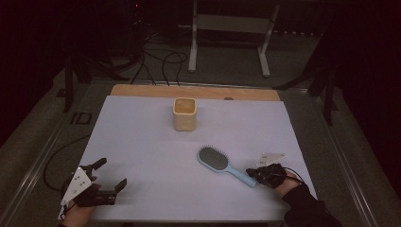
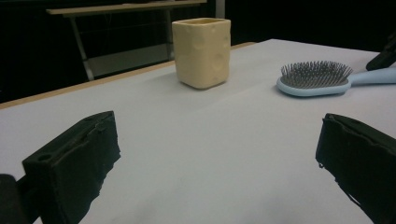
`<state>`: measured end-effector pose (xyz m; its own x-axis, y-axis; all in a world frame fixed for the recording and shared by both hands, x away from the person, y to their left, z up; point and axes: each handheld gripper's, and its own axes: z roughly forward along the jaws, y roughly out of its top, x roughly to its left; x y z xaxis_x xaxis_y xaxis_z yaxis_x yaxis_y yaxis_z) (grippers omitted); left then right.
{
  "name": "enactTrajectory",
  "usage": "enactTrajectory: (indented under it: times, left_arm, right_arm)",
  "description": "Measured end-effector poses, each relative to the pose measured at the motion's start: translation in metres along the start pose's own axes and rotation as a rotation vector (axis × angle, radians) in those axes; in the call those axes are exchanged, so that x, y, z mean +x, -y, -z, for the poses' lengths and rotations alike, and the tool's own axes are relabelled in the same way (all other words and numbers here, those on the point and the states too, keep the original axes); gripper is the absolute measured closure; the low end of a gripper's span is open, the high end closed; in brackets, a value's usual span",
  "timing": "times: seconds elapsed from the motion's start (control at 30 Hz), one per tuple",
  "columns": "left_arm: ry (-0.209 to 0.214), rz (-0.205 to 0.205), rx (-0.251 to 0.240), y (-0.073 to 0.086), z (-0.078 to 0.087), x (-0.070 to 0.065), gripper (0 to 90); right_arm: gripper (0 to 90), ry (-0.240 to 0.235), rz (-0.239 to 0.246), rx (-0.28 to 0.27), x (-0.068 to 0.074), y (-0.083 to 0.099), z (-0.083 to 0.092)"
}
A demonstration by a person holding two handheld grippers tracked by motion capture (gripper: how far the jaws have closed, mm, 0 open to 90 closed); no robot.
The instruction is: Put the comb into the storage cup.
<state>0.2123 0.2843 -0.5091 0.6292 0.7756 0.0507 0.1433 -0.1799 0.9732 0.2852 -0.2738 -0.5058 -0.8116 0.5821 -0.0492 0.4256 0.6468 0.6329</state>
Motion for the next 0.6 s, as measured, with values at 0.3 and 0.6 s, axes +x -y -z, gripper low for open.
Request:
enactTrajectory:
  times: [0.3, 0.6]
  left_arm:
    - [0.001, 0.001, -0.003, 0.0, 0.0, 0.0, 0.0]
    - [0.002, -0.001, -0.002, 0.0, 0.0, 0.0, 0.0]
  right_arm:
    - [90.0, -0.03, 0.009, -0.016, 0.021, 0.002, 0.001]
    - [90.0, -0.042, 0.01, -0.021, 0.033, 0.002, 0.002]
